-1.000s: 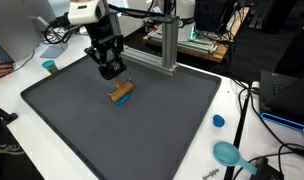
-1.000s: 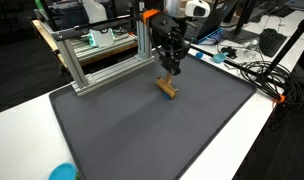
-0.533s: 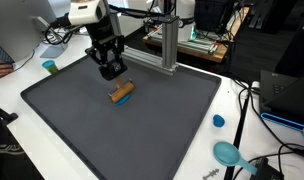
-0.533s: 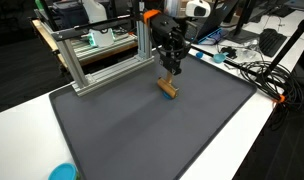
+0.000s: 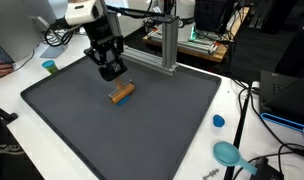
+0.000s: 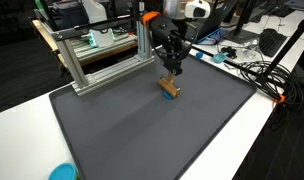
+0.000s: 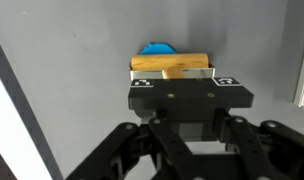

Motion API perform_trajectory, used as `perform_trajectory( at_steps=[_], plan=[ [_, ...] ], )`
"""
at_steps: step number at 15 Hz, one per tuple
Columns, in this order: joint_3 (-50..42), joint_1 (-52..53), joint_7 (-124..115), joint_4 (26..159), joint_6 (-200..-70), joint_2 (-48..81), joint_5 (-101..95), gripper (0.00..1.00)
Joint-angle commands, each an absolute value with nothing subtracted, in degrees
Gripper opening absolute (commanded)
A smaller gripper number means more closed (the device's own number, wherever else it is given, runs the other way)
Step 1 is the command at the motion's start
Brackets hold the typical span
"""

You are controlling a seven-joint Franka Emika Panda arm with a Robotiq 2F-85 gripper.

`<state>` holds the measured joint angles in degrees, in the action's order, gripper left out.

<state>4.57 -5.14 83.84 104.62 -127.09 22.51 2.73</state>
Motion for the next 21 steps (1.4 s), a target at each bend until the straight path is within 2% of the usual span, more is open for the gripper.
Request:
perform_trajectory(
  at_steps=[1, 21],
  plan=[
    [6.53, -6.70, 87.99, 103.03, -128.60, 27.28, 7.62, 0.21],
    [6.29, -5.65, 87.97, 103.13, -128.82, 26.92, 9.23, 0.21]
  ],
)
